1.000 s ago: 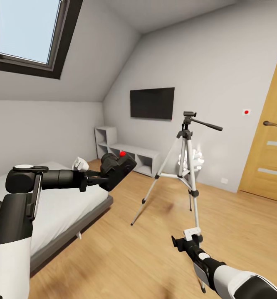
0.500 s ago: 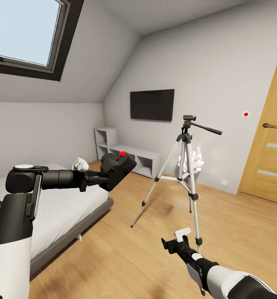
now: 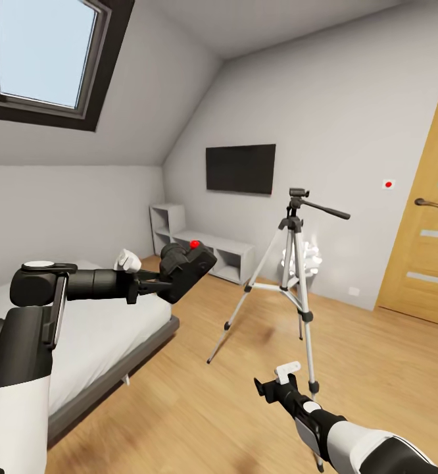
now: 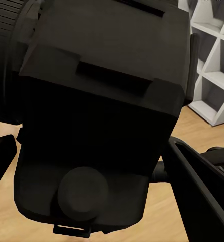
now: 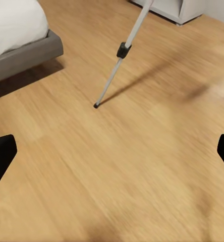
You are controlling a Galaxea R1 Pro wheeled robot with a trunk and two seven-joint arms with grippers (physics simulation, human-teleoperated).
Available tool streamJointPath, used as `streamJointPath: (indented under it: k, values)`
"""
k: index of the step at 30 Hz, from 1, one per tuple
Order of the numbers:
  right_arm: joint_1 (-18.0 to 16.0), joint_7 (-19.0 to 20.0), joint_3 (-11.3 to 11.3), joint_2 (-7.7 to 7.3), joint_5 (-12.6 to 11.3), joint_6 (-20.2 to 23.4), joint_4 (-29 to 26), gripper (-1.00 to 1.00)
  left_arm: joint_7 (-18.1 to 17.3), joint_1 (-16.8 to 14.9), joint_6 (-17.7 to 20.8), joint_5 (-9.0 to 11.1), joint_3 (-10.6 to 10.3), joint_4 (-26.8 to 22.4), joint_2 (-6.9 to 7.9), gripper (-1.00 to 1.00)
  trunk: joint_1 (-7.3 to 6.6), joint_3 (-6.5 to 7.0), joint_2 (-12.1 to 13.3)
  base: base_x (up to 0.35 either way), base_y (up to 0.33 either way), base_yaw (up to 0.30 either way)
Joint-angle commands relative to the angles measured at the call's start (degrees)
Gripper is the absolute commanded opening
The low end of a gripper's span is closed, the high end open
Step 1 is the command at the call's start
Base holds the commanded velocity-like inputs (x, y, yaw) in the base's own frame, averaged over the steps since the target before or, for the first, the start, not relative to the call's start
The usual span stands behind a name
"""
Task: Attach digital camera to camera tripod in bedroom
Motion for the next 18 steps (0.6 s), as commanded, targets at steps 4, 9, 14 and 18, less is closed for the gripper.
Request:
streamJointPath:
  k: [4, 9, 14, 18]
  values:
    - [-0.1, 0.4, 0.3, 0.03, -0.6, -0.3, 0.2, 1.0, -0.6, -0.1, 0.6, -0.6, 0.1, -0.1, 0.0, -1.0, -0.89, 0.66, 1.6, 0.0, 0.0, 0.0]
    - [0.0, 0.4, 0.3, 0.03, -0.6, -0.3, 0.2, 1.0, -0.6, -0.1, 0.6, -0.6, 0.0, -0.1, 0.0, -1.0, -1.98, 1.55, 3.6, 0.0, 0.0, 0.0]
    - [0.0, 0.4, 0.3, 0.03, -0.6, -0.3, 0.2, 1.0, -0.6, -0.1, 0.6, -0.6, -0.2, -0.1, 0.0, -1.0, -3.08, 2.45, 5.6, 0.0, 0.0, 0.0]
    - [0.0, 0.4, 0.3, 0.03, -0.6, -0.3, 0.2, 1.0, -0.6, -0.1, 0.6, -0.6, -0.3, -0.1, 0.0, -1.0, -3.96, 3.17, 7.2, 0.0, 0.0, 0.0]
